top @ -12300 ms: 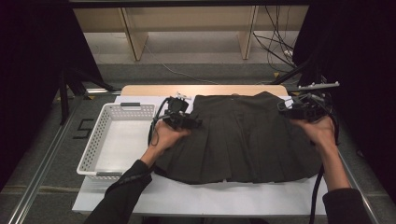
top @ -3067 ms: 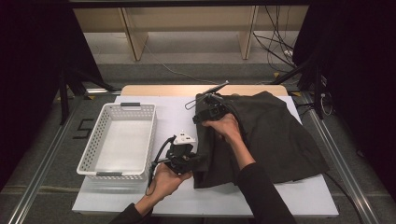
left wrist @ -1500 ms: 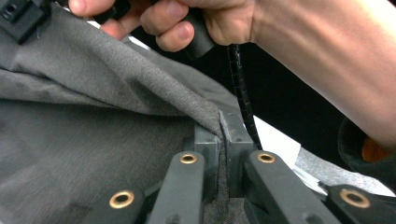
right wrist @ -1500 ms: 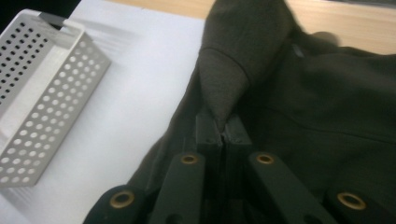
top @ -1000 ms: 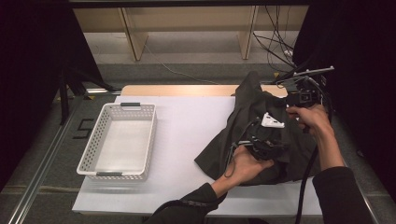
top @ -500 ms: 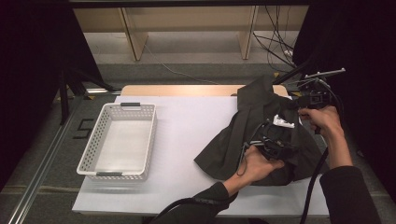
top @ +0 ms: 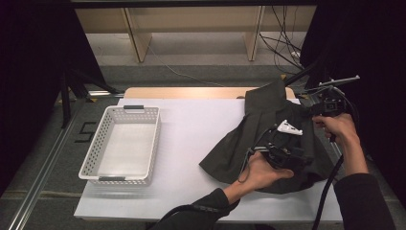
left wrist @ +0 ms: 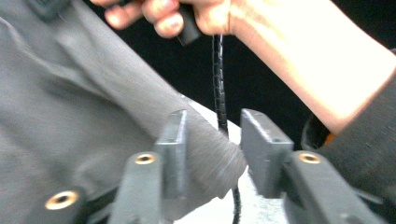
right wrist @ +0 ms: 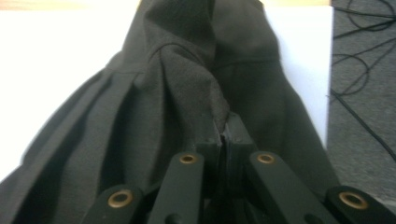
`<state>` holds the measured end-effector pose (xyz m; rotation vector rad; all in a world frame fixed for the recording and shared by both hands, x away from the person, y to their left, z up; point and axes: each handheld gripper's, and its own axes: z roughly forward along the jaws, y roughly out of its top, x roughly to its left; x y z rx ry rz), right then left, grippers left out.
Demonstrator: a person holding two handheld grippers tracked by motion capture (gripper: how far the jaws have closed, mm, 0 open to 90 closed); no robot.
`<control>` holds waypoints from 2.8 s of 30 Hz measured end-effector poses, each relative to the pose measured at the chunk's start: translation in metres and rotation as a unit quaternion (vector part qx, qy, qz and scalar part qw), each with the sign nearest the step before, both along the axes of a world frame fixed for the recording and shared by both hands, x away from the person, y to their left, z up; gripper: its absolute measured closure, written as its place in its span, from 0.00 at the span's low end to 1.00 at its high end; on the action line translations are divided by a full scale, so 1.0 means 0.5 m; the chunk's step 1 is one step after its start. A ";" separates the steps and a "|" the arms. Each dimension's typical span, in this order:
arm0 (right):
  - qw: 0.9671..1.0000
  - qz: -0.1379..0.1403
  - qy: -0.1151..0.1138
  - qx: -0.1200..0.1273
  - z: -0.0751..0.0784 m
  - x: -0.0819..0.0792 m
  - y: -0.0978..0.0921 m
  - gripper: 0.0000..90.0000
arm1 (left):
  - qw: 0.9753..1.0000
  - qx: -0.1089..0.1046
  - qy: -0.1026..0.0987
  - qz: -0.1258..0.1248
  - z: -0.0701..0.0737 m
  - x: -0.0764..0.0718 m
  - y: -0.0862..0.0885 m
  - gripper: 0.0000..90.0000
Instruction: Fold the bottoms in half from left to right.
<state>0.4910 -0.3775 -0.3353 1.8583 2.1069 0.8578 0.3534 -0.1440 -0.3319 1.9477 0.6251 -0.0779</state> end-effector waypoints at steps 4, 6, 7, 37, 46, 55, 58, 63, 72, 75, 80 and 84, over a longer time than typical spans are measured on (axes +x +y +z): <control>1.000 -0.002 0.002 -0.010 -0.015 -0.005 -0.023 0.97 | 0.999 0.015 -0.014 0.033 -0.003 0.029 0.059 0.58; 1.000 -0.006 0.006 -0.014 -0.023 -0.008 -0.035 0.97 | 0.998 0.028 -0.018 0.061 -0.015 0.050 0.098 0.56; 1.000 -0.008 0.009 -0.017 -0.028 -0.008 -0.040 0.97 | 0.997 0.033 -0.015 0.074 -0.024 0.062 0.119 0.55; 0.997 -0.004 0.047 -0.053 -0.096 -0.044 -0.083 0.71 | 0.963 0.180 0.083 0.182 -0.287 0.168 0.310 0.46; 0.994 0.004 0.096 -0.057 -0.153 -0.076 -0.109 0.83 | 0.970 0.176 0.072 0.151 -0.282 0.146 0.300 0.95; 0.993 -0.016 0.073 -0.086 -0.137 -0.081 -0.118 1.00 | 0.983 0.134 0.061 0.107 -0.229 0.074 0.285 0.98; 0.994 -0.025 0.064 -0.082 -0.133 -0.084 -0.118 0.89 | 0.985 0.105 0.091 0.100 -0.232 0.056 0.270 0.97; 0.994 0.005 0.083 -0.070 -0.144 -0.097 -0.094 0.50 | 0.983 0.136 0.096 0.075 -0.272 0.042 0.236 0.89; 0.993 -0.001 0.093 -0.074 -0.173 -0.126 -0.092 0.43 | 0.986 0.111 0.070 0.099 -0.224 0.062 0.304 0.63; 0.991 -0.001 0.096 -0.090 -0.183 -0.136 -0.091 0.64 | 0.984 0.115 0.068 0.118 -0.220 0.073 0.329 0.56; 0.989 -0.010 0.090 -0.114 -0.178 -0.140 -0.104 0.96 | 0.980 0.127 0.067 0.141 -0.232 0.088 0.350 0.52; 0.990 -0.028 0.080 -0.112 -0.159 -0.132 -0.134 0.95 | 0.976 0.145 0.071 0.144 -0.253 0.093 0.348 0.51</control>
